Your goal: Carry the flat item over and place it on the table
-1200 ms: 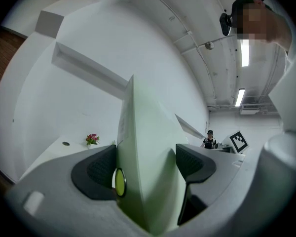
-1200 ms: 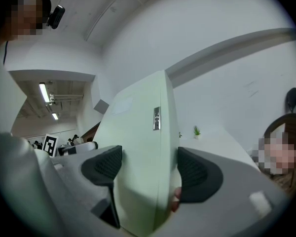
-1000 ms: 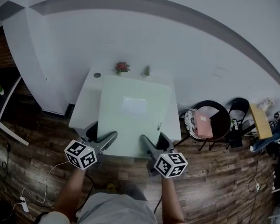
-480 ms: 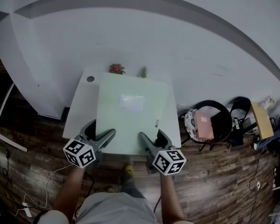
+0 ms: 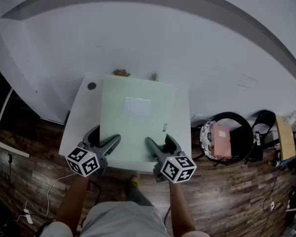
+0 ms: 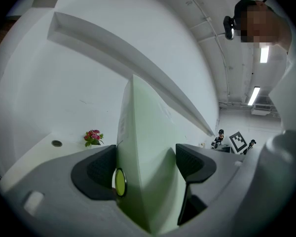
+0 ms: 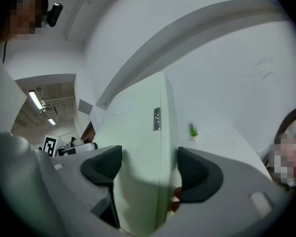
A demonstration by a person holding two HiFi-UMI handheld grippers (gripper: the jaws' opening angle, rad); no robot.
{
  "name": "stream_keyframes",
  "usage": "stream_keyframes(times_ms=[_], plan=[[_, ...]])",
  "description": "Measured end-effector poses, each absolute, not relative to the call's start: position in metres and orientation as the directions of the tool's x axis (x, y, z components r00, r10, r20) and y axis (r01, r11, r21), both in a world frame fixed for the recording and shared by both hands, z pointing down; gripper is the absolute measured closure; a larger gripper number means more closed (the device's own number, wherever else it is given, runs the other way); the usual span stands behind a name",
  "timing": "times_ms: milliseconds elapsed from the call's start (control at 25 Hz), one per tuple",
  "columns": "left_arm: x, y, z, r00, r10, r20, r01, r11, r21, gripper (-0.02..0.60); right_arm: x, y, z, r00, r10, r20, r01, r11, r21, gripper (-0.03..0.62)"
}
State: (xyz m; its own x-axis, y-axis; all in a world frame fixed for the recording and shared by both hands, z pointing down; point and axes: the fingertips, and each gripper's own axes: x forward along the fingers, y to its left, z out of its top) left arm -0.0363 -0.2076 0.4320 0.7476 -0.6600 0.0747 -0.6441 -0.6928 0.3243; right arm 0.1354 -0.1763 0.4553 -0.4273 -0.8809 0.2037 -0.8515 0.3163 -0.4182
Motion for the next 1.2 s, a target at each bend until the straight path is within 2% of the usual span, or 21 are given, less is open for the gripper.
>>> stream_keyframes(times_ms=[560, 1200], plan=[[-0.019, -0.271, 0.424, 0.694, -0.716, 0.078, -0.699, -0.643, 0.314, 0.206, 0.154, -0.252, 0.449, -0.489, -0.85, 0.196, -0.822, 0.374, -0.43, 0.246], [-0.042, -0.302, 0.418, 0.737, -0.673, 0.057, -0.652, -0.687, 0.322, 0.206, 0.13, -0.273, 0.44, -0.433, -0.881, 0.193, -0.85, 0.328, -0.411, 0.246]])
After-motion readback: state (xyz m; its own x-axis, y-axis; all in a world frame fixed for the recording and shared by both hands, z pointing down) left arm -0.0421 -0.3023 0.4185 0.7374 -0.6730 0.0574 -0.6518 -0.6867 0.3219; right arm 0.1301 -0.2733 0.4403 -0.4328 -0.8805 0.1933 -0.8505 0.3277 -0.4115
